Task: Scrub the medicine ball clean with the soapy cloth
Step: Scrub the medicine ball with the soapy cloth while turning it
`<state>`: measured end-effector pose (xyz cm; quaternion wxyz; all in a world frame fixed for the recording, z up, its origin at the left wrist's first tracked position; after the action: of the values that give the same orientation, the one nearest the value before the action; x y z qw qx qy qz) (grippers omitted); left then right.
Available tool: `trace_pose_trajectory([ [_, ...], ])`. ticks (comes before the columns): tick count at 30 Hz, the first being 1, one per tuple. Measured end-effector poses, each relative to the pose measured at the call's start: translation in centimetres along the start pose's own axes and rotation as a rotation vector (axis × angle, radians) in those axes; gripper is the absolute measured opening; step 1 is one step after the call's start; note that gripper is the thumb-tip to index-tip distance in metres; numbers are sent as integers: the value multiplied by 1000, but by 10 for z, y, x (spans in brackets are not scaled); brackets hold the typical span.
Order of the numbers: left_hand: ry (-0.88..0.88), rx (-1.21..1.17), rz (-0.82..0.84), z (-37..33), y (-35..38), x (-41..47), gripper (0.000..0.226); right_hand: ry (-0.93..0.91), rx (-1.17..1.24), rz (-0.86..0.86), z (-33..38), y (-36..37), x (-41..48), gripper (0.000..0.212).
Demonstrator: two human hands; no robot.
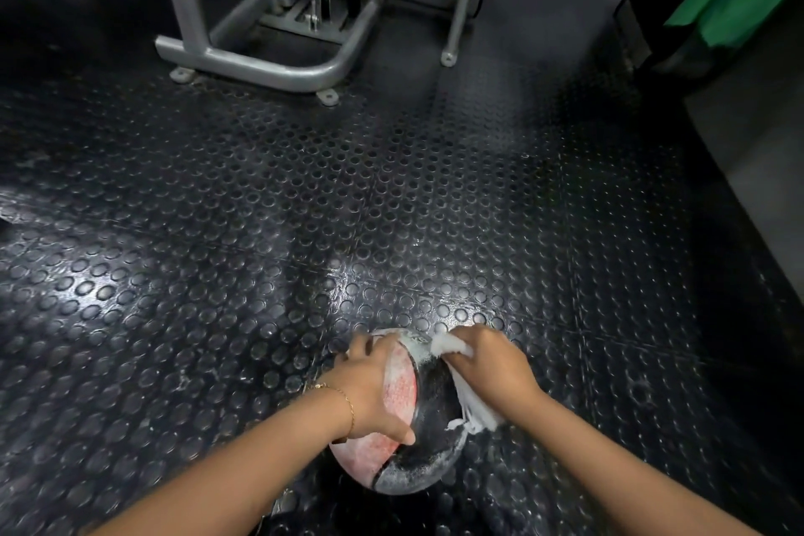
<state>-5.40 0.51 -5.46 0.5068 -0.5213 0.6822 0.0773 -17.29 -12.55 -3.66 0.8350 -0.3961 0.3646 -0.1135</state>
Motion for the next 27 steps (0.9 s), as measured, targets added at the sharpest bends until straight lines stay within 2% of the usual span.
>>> trace_pose_trajectory([
  [2, 0, 8, 1, -2, 1, 1, 129, 26, -24, -9, 1, -1, 3, 13],
  [6, 11, 14, -8, 3, 1, -1, 129, -82, -30, -16, 11, 6, -7, 12],
  [11, 16, 60, -35, -4, 4, 0, 127, 4, -39, -16, 6, -1, 0, 12],
  [15, 16, 90, -27, -5, 4, 0, 127, -95, -105, -31, 17, 5, -15, 13],
  [17, 21, 103, -36, -6, 7, -1, 127, -75, -67, -3, 12, 1, -12, 10],
  [20, 16, 131, -46, -12, 8, -1, 126, -33, -18, -4, 6, -4, -6, 17],
  [22, 10, 128, -35, -13, 8, 0, 126, -61, -79, -18, 9, 1, -10, 13],
  [25, 20, 124, -25, -11, 7, -2, 126, -146, -124, -13, 13, 7, -21, 21],
  [27, 31, 145, -30, -12, 7, -3, 126, -111, -78, -3, 8, 1, -17, 16],
])
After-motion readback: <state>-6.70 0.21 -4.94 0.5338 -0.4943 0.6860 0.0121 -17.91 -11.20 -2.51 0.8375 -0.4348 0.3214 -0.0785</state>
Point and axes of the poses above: each hand's wrist, its own x-axis towards the middle knuckle, its own y-axis out of the palm, z = x × y, the point moved 2 cm from there along x, towards the middle knuckle, and after that the axes turned 14 degrees about z, right-handed, at the moved point
